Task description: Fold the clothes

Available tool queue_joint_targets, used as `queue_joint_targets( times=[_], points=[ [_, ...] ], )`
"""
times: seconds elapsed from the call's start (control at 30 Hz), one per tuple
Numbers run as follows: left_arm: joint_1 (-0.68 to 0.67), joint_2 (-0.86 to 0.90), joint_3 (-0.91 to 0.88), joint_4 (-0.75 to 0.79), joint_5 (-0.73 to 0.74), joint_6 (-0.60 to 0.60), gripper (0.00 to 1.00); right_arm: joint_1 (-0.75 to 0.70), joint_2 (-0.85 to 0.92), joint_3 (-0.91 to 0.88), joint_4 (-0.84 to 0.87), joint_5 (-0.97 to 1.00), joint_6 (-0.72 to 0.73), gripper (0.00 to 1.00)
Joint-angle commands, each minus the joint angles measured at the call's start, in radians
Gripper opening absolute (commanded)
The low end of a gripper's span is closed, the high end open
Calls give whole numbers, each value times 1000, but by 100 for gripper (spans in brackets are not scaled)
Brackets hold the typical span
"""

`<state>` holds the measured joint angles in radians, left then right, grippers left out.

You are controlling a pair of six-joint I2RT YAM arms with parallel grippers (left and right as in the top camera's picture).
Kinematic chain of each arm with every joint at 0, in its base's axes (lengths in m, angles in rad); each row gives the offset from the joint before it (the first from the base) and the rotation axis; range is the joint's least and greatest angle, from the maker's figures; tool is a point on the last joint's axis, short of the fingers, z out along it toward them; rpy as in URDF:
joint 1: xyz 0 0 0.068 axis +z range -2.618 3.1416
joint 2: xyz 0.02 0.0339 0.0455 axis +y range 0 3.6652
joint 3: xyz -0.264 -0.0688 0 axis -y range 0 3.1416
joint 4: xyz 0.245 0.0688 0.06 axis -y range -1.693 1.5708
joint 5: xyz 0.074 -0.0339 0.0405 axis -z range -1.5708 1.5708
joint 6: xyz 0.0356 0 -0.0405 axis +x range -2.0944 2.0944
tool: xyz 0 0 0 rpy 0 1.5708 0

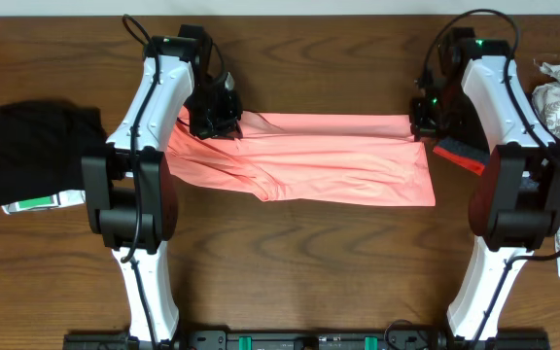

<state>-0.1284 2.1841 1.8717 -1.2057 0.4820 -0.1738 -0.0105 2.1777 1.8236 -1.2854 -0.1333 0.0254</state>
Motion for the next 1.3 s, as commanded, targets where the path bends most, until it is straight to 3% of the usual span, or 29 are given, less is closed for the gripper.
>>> queue_joint_targets(
  times=[0.0, 0.2, 0.53, 0.7, 0.8, 0.9, 1.03, 1.13, 1.27],
  points=[
    [5, -27, -3, -14, -31, 24, 9, -13, -23, -21, 5, 33, 2, 1],
    [5, -27, -3, -31, -32, 24, 21, -13, -23, -22, -20, 32, -16, 1],
    [5, -27, -4, -40, -76, 24, 21, -12, -23, -22, -100, 32, -24, 2],
    [5, -27, -4, -39, -76, 24, 21, -12, -23, -22, -134, 32, -27, 15],
    [5, -27, -4, -39, -76, 24, 21, -12, -23, -22, -153, 32, -27, 28],
    [5, -27, -4, -39, -75, 24, 21, -12, -23, -22, -158, 32, -27, 23],
    [-5, -27, -3, -16, -39, 51, 11, -7, -23, -22, -127, -5, -46, 1],
    [-32, -27, -3, 24, 32, 133, 9, 7, -23, -22, -107, -164, -151, 1],
    [-96, -27, -3, 100, 33, 192, 6, 36, -22, -28, -100, -215, -183, 1]
  ],
)
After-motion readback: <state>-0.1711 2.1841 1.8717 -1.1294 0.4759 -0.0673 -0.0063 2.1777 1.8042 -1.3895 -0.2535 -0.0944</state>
